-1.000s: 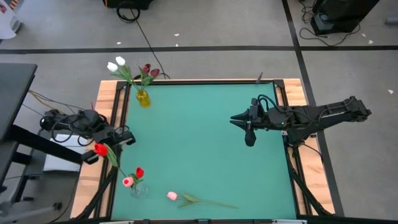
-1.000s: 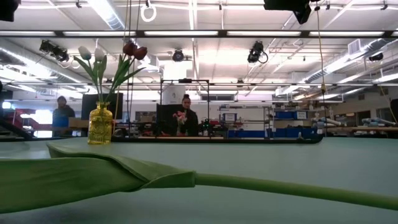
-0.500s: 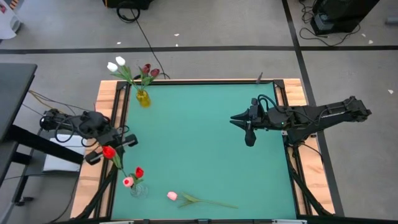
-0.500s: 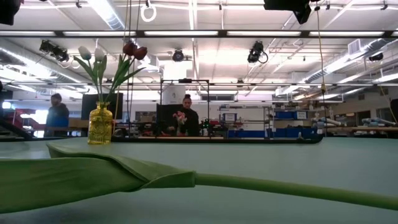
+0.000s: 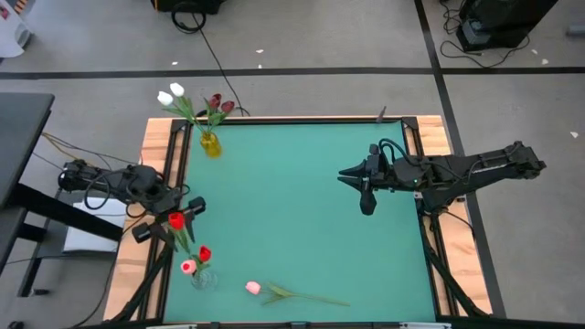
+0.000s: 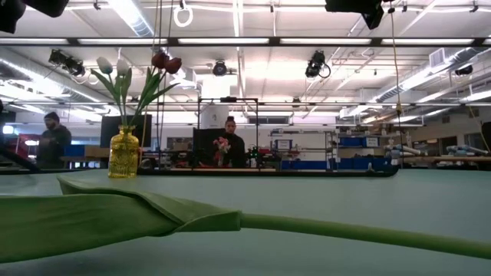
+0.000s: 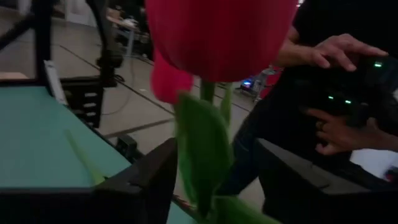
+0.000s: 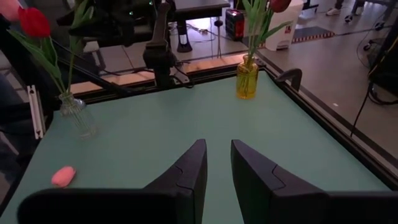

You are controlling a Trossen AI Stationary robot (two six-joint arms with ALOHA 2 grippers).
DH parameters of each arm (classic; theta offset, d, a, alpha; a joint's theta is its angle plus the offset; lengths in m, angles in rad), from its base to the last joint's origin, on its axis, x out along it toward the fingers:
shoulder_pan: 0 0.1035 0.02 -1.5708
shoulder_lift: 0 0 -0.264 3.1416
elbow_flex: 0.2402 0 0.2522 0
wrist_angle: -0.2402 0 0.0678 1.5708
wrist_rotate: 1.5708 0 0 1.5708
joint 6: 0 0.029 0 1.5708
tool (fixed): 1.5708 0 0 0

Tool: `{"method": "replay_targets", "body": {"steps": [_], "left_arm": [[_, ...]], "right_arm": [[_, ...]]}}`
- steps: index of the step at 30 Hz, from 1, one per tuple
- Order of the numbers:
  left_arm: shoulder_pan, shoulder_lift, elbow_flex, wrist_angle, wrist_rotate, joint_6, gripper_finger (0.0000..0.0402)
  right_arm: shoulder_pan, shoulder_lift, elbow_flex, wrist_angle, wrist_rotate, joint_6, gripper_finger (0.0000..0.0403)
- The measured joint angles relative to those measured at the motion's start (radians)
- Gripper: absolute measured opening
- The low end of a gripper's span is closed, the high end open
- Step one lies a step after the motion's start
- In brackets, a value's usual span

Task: Sort flowers into vase by color
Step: Put the red flower into the transparent vase

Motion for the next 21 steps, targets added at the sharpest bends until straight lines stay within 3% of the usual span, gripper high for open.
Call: {"method": "replay_targets", "body": {"steps": [10, 15, 21], "left_arm": [[-0.086, -0.001, 0.001, 0.028, 0.003, -0.172, 0.0228], [-0.142, 0.011, 0.001, 0.013, -0.059, -0.181, 0.0228], [-0.187, 0.033, 0.001, -0.146, -0.090, -0.127, 0.0228]], "right_arm": [[0.000, 0.000, 0.000, 0.000, 0.000, 0.000, 0.0082], [0.000, 0.000, 0.000, 0.000, 0.000, 0.000, 0.0082], [0.000, 0.000, 0.000, 0.000, 0.000, 0.000, 0.0082]]}}
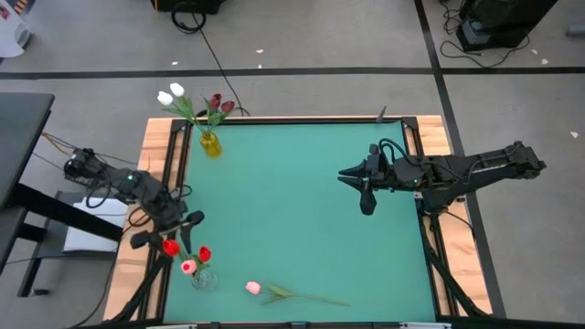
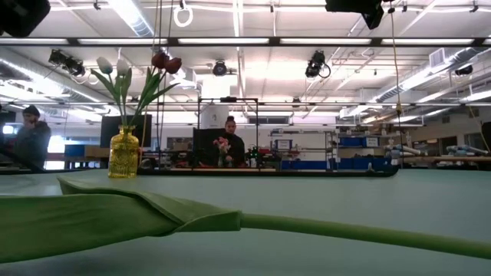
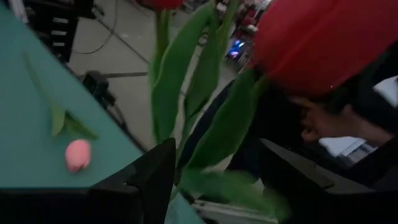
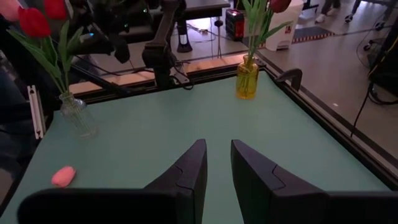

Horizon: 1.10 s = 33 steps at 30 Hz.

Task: Sort flowers into vase by color
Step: Put the red flower into the transparent vase, then put the pink flower into the transparent vase

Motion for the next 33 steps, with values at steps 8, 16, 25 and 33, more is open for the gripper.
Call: {"method": "replay_targets", "body": {"steps": [8, 16, 25, 33], "left_arm": [[-0.008, 0.000, 0.037, -0.040, -0.049, 0.019, 0.0228], [-0.008, 0.000, 0.152, -0.281, -0.212, 0.127, 0.0228], [-0.007, -0.001, 0.302, -0.513, -0.468, 0.158, 0.0228], [-0.007, 0.023, 0.295, -0.502, -0.512, 0.135, 0.0228]], "right_arm": [[0.000, 0.000, 0.000, 0.000, 0.000, 0.000, 0.0082], [0.000, 0.000, 0.000, 0.001, 0.000, 0.000, 0.0082], [0.000, 0.000, 0.000, 0.001, 0.000, 0.000, 0.0082], [0.000, 0.000, 0.000, 0.001, 0.000, 0.000, 0.0082]]}}
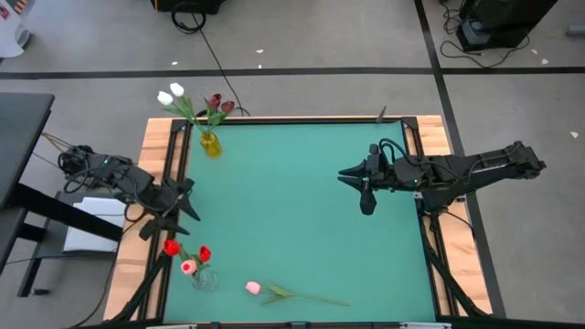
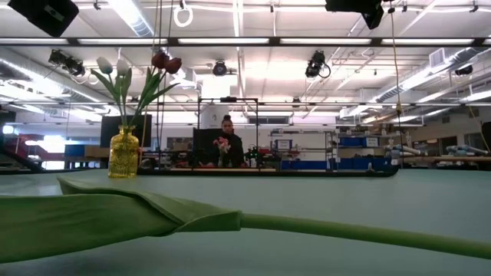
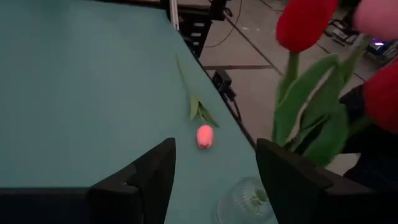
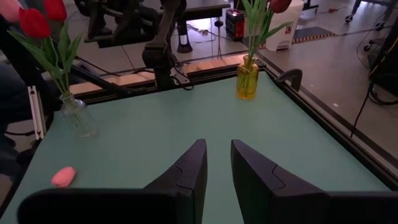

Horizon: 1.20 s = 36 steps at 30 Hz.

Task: Sort flowers into vase by color
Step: Put the pink flower into the transparent vase

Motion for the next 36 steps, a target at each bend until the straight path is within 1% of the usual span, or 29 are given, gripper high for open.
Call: {"method": "replay_targets", "body": {"steps": [2, 4, 8, 12, 16, 25, 27, 32, 36], "left_arm": [[0.000, 0.012, 0.004, 0.000, -0.021, 0.000, 0.0227], [0.000, 0.020, 0.027, -0.011, -0.079, 0.005, 0.0222], [0.001, 0.040, 0.096, -0.042, -0.241, 0.003, 0.0202], [0.013, 0.086, 0.154, -0.056, -0.407, -0.041, 0.0186], [0.047, 0.158, 0.203, -0.021, -0.473, -0.032, 0.0184], [0.198, 0.376, 0.341, 0.118, -0.461, -0.006, 0.0183], [0.236, 0.431, 0.339, 0.161, -0.446, -0.006, 0.0183], [0.336, 0.602, 0.310, 0.351, -0.331, -0.034, 0.0183], [0.366, 0.671, 0.313, 0.475, -0.321, -0.125, 0.0183]], "right_arm": [[0.000, 0.000, 0.000, 0.001, 0.000, 0.000, 0.0082], [0.000, 0.000, 0.000, 0.001, 0.000, 0.000, 0.0082], [0.000, 0.000, 0.000, 0.001, 0.000, 0.000, 0.0082], [0.000, 0.000, 0.000, 0.001, 0.000, 0.000, 0.0082], [0.000, 0.000, 0.000, 0.001, 0.000, 0.000, 0.0082], [0.000, 0.000, 0.000, 0.001, 0.000, 0.000, 0.0082], [0.000, 0.000, 0.000, 0.001, 0.000, 0.000, 0.0082], [0.000, 0.000, 0.000, 0.001, 0.000, 0.000, 0.0082], [-0.001, 0.000, 0.000, 0.024, 0.000, 0.000, 0.0082]]}}
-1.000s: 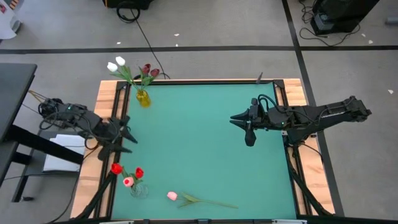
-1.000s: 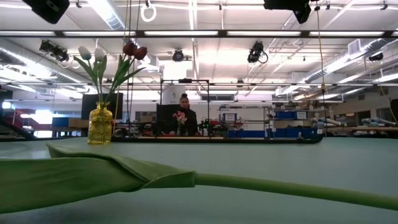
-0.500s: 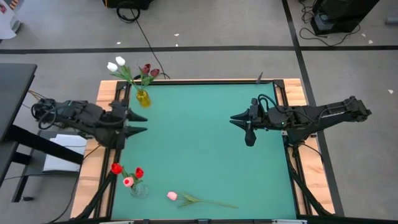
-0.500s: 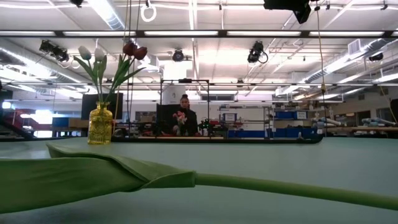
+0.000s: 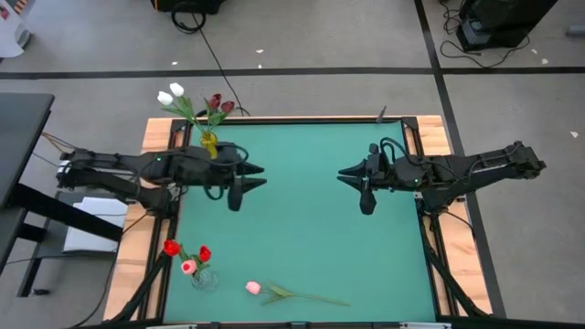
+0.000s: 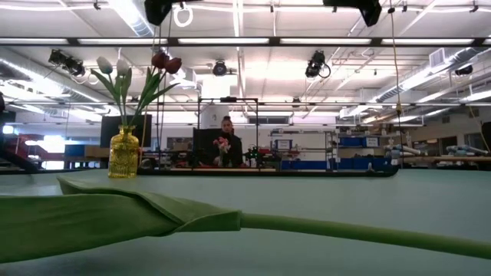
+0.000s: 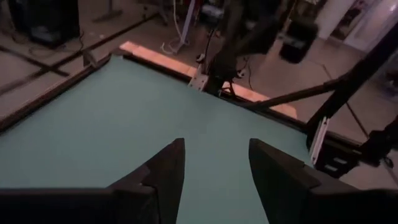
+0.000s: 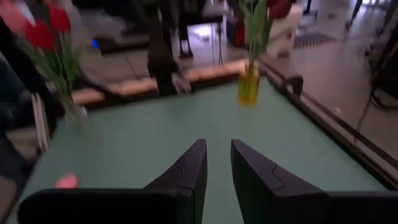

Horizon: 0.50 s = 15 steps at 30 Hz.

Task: Sort flowers into vase by color
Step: Put the pink flower into the transparent vase

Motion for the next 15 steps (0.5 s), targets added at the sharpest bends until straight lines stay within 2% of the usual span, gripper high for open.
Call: {"method": "replay_targets", "body": {"steps": [6, 12, 15], "left_arm": [[-0.007, 0.037, 0.000, -0.038, -0.002, -0.081, 0.0183], [-0.036, 0.113, -0.003, -0.090, -0.004, -0.096, 0.0183], [-0.038, 0.131, -0.003, -0.101, -0.005, -0.139, 0.0183]], "right_arm": [[-0.009, 0.000, 0.000, 0.171, -0.014, 0.038, 0.0082], [-0.013, 0.012, 0.001, 0.361, -0.013, 0.035, 0.0082], [-0.031, 0.046, 0.003, 0.378, -0.002, 0.168, 0.0082]]}}
